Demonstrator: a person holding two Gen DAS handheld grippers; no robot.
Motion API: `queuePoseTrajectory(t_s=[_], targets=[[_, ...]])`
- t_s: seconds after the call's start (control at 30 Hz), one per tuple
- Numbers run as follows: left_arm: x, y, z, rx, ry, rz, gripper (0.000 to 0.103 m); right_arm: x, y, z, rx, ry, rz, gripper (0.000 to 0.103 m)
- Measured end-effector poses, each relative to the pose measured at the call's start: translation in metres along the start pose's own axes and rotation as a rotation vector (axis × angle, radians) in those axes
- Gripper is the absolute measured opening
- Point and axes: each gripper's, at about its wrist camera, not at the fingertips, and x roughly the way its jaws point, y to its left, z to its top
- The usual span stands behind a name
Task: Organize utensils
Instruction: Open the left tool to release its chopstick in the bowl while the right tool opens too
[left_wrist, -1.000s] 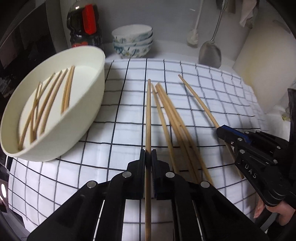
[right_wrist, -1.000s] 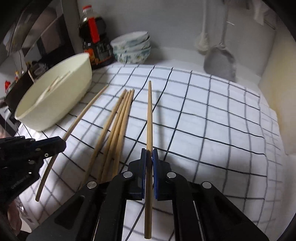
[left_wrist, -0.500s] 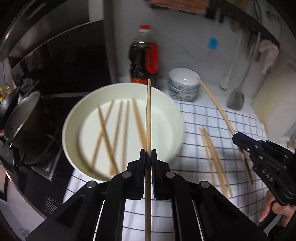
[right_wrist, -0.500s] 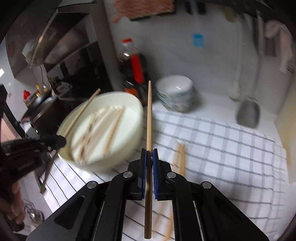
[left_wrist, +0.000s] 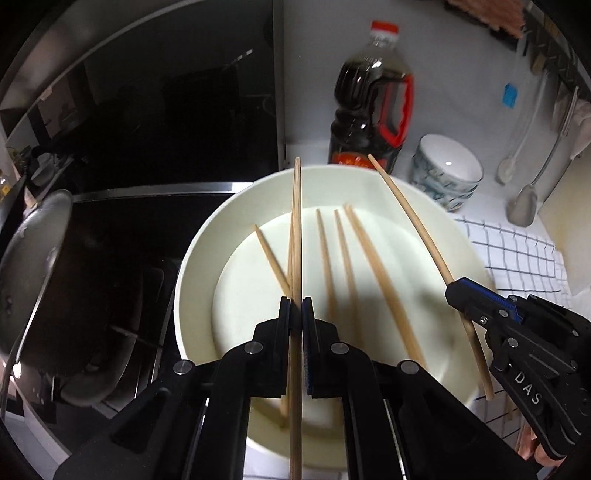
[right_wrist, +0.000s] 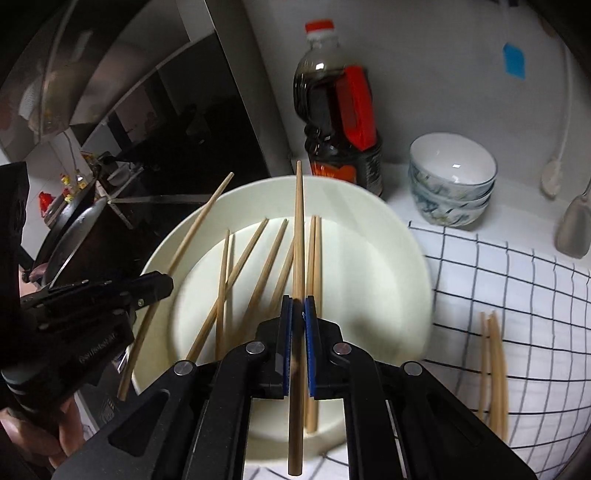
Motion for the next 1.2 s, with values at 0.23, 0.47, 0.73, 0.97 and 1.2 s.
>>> queuePoseTrajectory(t_s=[0.23, 0.47, 0.73, 0.97, 1.2], targets=[[0.018, 0.012, 0.003, 0.005, 0.018, -0.024, 0.007, 0.022, 0.008, 0.006, 0.019, 0.033, -0.026, 0.006], [0.017, 0.019, 0.004, -0.024, 0.04, -0.029, 0.025, 0.017, 0.009, 0.009, 0.027, 0.019, -0.064, 0.009], [-0.02, 0.03, -0.004, -0.056, -0.011, 0.023, 0.071, -0.023, 0.005, -0.008, 0.001, -0.014, -0.112, 0.018], [-0.042, 0.022, -0.014, -0.044, -0.012, 0.022, 0.076, -0.053, 0.003, -0.024, 0.011, -0.02, -0.099, 0.031], [-0.058, 0.006, -0.022, -0.024, -0.008, 0.031, 0.08, -0.079, 0.0, -0.038, 0.013, -0.033, -0.082, 0.041]])
